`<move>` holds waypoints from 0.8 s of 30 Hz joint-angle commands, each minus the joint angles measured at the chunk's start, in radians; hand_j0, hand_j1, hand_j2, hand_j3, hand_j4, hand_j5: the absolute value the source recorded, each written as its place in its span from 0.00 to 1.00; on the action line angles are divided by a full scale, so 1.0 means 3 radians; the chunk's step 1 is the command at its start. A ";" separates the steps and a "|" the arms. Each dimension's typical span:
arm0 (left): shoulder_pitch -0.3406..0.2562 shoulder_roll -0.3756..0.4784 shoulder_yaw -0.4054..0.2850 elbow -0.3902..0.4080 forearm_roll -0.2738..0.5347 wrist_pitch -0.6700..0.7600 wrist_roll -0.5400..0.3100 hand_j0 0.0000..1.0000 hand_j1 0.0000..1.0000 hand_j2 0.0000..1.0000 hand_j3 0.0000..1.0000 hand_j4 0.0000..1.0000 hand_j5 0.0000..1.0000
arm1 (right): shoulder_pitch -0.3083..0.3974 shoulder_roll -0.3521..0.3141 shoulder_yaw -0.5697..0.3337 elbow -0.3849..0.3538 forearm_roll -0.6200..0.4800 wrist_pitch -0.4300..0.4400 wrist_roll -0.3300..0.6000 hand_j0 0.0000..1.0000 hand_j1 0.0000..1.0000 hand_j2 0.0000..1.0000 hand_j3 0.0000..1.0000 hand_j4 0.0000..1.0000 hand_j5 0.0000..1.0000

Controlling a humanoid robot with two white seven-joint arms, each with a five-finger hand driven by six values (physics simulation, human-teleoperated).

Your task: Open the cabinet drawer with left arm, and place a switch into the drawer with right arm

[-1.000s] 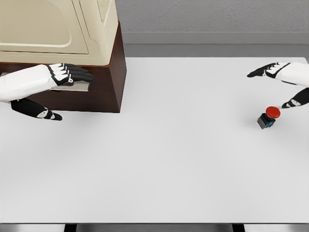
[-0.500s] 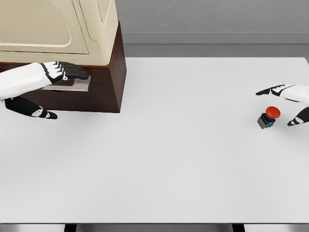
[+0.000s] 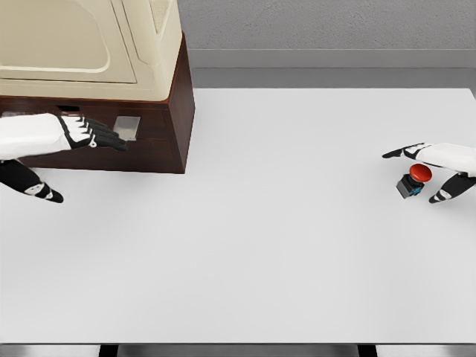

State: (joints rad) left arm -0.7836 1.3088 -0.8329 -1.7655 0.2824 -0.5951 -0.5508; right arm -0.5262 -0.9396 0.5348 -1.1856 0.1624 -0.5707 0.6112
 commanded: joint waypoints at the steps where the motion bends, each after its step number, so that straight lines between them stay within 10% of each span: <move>1: -0.0016 -0.0011 0.0010 0.0000 0.0163 0.0005 -0.0200 1.00 1.00 1.00 1.00 1.00 1.00 | 0.0000 -0.0023 0.0002 -0.0047 -0.0015 -0.0031 -0.0001 0.96 0.96 0.96 0.96 0.96 0.96; 24: -0.0180 -0.0067 -0.0011 0.0020 0.0685 0.1472 -0.0179 1.00 1.00 1.00 1.00 1.00 1.00 | -0.0010 -0.0033 -0.0003 0.0040 0.0052 -0.0031 -0.0001 0.69 0.69 0.69 0.69 0.69 0.69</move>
State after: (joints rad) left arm -0.8375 1.2765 -0.8377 -1.7603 0.4770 -0.1838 -0.6068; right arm -0.5292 -0.9480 0.5343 -1.1750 0.1835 -0.5822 0.6111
